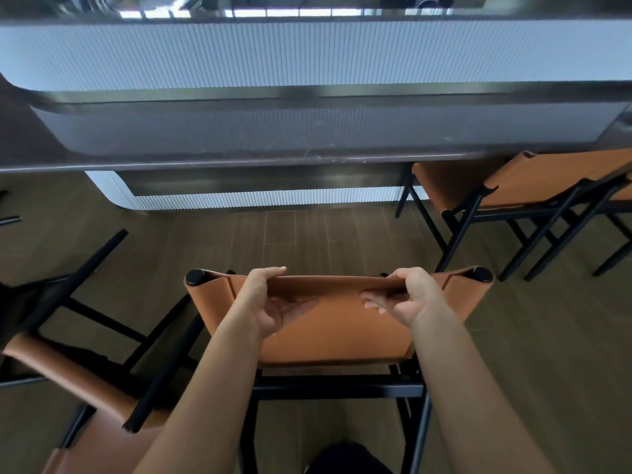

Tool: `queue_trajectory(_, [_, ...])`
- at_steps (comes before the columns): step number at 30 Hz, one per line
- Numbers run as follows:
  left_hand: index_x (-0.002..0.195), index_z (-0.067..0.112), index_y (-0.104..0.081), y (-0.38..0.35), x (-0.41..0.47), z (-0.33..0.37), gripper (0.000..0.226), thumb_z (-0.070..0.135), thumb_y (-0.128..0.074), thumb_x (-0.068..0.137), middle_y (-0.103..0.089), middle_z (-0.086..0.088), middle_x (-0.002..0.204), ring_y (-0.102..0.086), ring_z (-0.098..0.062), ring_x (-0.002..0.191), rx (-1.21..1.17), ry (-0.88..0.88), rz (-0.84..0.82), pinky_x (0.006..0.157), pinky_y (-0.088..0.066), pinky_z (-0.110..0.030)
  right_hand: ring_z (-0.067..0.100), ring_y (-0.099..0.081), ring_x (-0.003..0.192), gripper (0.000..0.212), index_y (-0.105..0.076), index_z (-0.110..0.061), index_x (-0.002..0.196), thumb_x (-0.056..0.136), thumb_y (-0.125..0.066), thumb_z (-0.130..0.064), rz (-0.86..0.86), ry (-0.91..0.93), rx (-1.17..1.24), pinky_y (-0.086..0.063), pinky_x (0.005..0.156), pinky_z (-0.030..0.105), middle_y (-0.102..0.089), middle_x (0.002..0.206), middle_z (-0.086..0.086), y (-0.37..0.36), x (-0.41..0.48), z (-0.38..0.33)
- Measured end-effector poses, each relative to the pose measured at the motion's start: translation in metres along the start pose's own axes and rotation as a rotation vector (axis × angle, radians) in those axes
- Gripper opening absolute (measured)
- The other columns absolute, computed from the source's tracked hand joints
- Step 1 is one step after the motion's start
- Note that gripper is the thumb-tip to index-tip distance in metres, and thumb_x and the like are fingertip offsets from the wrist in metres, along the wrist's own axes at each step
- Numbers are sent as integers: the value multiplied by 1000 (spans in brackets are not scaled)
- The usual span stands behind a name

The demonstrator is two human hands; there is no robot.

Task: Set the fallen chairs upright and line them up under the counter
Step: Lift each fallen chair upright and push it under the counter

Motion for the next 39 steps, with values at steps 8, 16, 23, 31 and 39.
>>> queue_trajectory(8, [106,-8,-49,-24,13,29,24,3,-44,86,-61,-34,113,-65,-49,94,-21,-66,18,50,-58,-42,65,-37,123,9,-40,13,99,92,-38,8,-47,4,-37,-53,80,56,-29,130,49,-25,20,-27])
queue_trajectory(16, [108,-8,-43,-58,44,64,21,2,-37,90,-47,-42,127,-62,-54,92,-24,-168,46,56,-61,-37,63,-46,110,24,-39,14,113,90,-38,11,-86,6,-85,-51,59,51,-40,98,42,-49,59,-71])
queue_trajectory(23, [90,-8,-47,-130,77,88,15,-1,-34,90,-57,-35,91,-68,-46,59,13,-232,57,50,-59,-30,68,-36,118,3,-37,14,91,91,-36,12,-94,-9,1,-51,81,60,-28,121,51,-58,94,-143])
queue_trajectory(31, [98,-12,-49,-182,132,122,18,2,-38,91,-61,-28,79,-68,-31,51,-53,-306,129,41,-52,-22,64,-39,120,16,-38,12,107,91,-37,13,-91,49,-58,-52,79,56,-32,127,48,-92,139,-211])
queue_trajectory(39, [81,-4,-50,-259,208,187,18,4,-40,93,-61,-19,57,-63,-23,40,-54,-359,83,34,-45,-17,61,-47,111,7,-43,11,94,92,-37,12,-140,199,-74,-52,65,55,-38,128,45,-147,206,-309])
Point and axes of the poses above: each hand's wrist, its own x-axis towards the middle knuckle, its own y-axis out of the back of the hand, z = x × y, the point moved 1 cm from there along x, towards the middle knuckle
